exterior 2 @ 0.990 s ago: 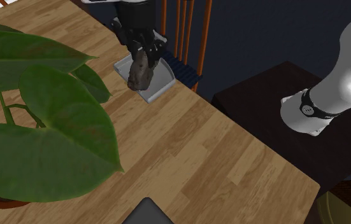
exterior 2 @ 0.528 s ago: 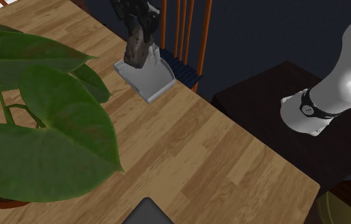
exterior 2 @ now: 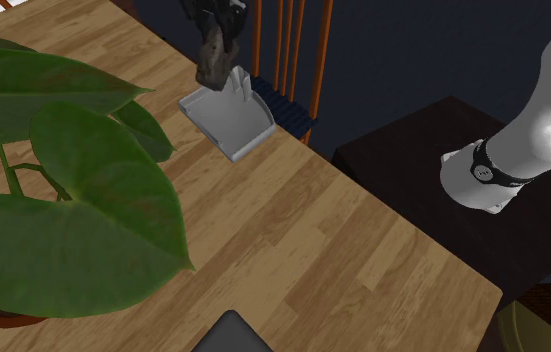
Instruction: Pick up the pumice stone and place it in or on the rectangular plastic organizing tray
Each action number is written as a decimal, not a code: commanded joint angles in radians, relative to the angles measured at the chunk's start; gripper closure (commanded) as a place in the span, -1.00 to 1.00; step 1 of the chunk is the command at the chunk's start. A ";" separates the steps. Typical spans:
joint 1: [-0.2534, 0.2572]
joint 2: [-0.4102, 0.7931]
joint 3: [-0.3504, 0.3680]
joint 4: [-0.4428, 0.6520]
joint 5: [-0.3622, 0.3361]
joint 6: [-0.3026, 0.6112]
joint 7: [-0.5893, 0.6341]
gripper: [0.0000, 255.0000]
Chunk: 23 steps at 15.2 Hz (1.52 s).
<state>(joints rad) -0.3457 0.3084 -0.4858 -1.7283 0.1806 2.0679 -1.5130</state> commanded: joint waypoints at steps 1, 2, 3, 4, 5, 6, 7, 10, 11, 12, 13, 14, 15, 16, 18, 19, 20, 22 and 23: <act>-0.002 0.007 0.002 -0.017 0.006 0.024 -0.006 1.00; -0.002 0.012 0.003 -0.025 0.009 0.036 -0.008 1.00; -0.003 0.017 0.004 -0.032 0.012 0.047 -0.010 1.00; -0.004 0.022 0.006 -0.039 0.016 0.059 -0.012 1.00; -0.004 0.027 0.007 -0.046 0.019 0.070 -0.015 1.00; -0.005 0.032 0.009 -0.053 0.023 0.082 -0.017 1.00; -0.006 0.038 0.010 -0.059 0.027 0.093 -0.020 1.00; -0.010 0.055 0.016 -0.077 0.039 0.126 -0.028 1.00; -0.011 0.061 0.017 -0.082 0.043 0.137 -0.031 1.00; -0.012 0.068 0.019 -0.088 0.047 0.148 -0.034 1.00; -0.012 0.068 0.019 -0.088 0.047 0.148 -0.034 1.00; -0.012 0.068 0.019 -0.088 0.047 0.148 -0.034 1.00; -0.012 0.068 0.019 -0.088 0.047 0.148 -0.034 1.00; -0.012 0.068 0.019 -0.088 0.047 0.148 -0.034 1.00; -0.012 0.068 0.019 -0.088 0.047 0.148 -0.034 1.00; -0.012 0.068 0.019 -0.088 0.047 0.148 -0.034 1.00; -0.012 0.068 0.019 -0.088 0.047 0.148 -0.034 1.00; -0.012 0.068 0.020 -0.088 0.047 0.148 -0.034 -1.00; -0.012 0.068 0.020 -0.087 0.047 0.148 -0.034 -1.00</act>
<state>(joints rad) -0.3579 0.3764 -0.4662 -1.8158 0.2277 2.2161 -1.5468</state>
